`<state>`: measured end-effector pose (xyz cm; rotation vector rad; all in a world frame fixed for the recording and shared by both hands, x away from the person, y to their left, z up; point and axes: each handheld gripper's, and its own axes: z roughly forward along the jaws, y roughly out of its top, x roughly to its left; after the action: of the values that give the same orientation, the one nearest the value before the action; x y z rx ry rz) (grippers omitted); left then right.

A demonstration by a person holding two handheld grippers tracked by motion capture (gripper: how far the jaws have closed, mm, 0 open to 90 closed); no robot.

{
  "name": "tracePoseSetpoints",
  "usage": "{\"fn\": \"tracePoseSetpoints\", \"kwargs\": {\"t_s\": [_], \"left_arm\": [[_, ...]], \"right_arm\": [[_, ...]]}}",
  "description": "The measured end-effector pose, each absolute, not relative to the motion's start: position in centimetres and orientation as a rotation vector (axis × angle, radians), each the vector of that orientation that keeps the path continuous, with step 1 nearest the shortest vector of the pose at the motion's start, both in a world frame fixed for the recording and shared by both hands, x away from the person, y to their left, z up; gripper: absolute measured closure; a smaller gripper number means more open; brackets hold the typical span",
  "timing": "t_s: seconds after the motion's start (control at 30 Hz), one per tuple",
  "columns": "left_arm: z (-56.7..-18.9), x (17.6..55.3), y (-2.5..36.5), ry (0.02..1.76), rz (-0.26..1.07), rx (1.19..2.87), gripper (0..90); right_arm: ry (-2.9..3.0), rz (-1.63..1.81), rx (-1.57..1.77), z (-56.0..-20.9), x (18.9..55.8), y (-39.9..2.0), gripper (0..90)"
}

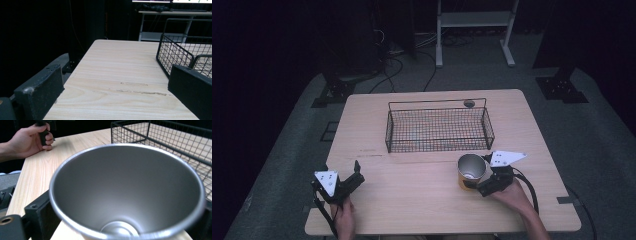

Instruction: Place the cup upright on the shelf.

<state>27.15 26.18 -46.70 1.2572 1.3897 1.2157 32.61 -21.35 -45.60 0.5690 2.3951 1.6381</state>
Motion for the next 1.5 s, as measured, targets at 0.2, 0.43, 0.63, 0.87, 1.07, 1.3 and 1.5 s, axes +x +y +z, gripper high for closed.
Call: {"fn": "tracePoseSetpoints", "kwargs": {"t_s": [0.2, 0.43, 0.63, 0.87, 1.07, 1.3, 1.5], "left_arm": [[-46.7, 27.1, 26.2, 1.39, 1.215, 1.254, 0.0], [-46.7, 27.1, 26.2, 1.39, 1.215, 1.255, 0.0], [-46.7, 27.1, 26.2, 1.391, 1.214, 1.254, 0.0], [-46.7, 27.1, 26.2, 1.391, 1.213, 1.255, 0.0], [-46.7, 27.1, 26.2, 1.391, 1.215, 1.255, 0.0], [-46.7, 27.1, 26.2, 1.392, 1.214, 1.257, 0.0], [-46.7, 27.2, 26.2, 1.392, 1.213, 1.264, 0.0]], "right_arm": [[2.409, 1.634, 0.54, -45.2, 32.9, -20.8, 6.3], [2.419, 1.615, 0.54, -45.0, 33.0, -20.9, 12.1], [2.427, 1.61, 0.537, -44.3, 33.2, -20.9, 12.3], [2.423, 1.638, 0.537, -42.5, 33.7, -21.3, 12.4], [2.431, 1.649, 0.544, -41.0, 34.3, -21.5, 12.4], [2.437, 1.661, 0.531, -39.2, 35.2, -21.5, 12.4], [2.44, 1.685, 0.518, -37.4, 36.4, -20.9, 12.4]]}}
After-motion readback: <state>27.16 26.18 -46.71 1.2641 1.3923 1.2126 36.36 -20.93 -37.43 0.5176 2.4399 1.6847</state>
